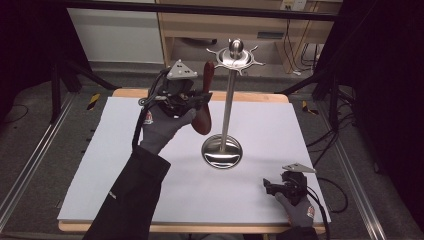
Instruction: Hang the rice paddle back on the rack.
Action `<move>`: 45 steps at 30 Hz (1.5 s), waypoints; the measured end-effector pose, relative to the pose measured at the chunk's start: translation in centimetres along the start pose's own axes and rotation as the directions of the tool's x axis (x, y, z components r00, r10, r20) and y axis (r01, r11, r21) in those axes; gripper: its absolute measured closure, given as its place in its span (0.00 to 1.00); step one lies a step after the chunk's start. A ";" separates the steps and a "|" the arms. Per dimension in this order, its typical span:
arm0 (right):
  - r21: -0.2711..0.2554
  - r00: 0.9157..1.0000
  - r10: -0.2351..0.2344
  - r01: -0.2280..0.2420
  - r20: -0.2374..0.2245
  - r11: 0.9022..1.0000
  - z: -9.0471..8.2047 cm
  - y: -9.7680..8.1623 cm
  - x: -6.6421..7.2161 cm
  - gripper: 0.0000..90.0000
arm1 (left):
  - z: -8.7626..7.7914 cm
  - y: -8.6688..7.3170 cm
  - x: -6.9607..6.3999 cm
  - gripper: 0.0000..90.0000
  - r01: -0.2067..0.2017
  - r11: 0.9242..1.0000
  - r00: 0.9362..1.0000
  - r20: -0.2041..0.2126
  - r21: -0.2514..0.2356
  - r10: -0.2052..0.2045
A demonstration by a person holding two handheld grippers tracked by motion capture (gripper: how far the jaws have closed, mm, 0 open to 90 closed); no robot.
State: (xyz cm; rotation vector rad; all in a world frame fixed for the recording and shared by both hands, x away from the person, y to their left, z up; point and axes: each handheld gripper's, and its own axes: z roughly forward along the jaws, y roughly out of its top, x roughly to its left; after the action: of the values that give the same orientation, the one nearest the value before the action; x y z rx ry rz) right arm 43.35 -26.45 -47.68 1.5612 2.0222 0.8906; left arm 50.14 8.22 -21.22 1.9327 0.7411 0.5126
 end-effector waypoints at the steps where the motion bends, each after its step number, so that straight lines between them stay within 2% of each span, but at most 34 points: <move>1: 0.000 1.000 0.000 0.000 0.000 1.000 0.0 0.0 0.0 0.11 | 0.1 0.1 0.0 0.87 -0.003 1.000 1.000 -0.001 0.002 0.003; 23: 0.007 1.000 0.011 -0.011 -0.004 1.000 0.0 0.0 0.1 0.11 | 1.5 0.5 -0.1 0.87 0.013 1.000 1.000 0.011 0.001 -0.013; 28: 0.008 1.000 0.012 -0.012 -0.005 1.000 0.1 0.0 0.1 0.11 | 1.7 0.2 -0.1 0.86 0.007 1.000 1.000 0.001 -0.024 -0.007; 35: 0.012 1.000 0.005 -0.004 -0.007 1.000 0.1 0.0 0.1 0.11 | 2.0 -0.4 -0.2 0.86 0.023 0.996 1.000 0.000 -0.082 -0.023; 36: 0.011 1.000 0.006 -0.006 -0.006 1.000 0.1 0.0 0.1 0.11 | 2.1 -0.4 -0.1 0.86 0.006 0.996 1.000 -0.012 -0.092 -0.007; 41: 0.012 1.000 0.003 -0.003 -0.006 1.000 0.1 0.0 0.1 0.11 | 2.0 -0.6 0.0 0.84 -0.004 0.994 1.000 -0.031 -0.108 0.000; 45: 0.011 1.000 0.004 -0.004 -0.005 1.000 0.1 0.0 0.1 0.11 | 1.5 -1.2 0.3 0.74 -0.038 0.992 0.999 -0.032 -0.122 0.034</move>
State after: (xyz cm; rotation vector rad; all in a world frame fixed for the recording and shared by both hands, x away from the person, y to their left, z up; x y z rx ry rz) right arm 43.37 -26.32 -47.78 1.5704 2.0313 0.8875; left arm 50.97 7.80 -22.94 1.8304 0.6794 0.5966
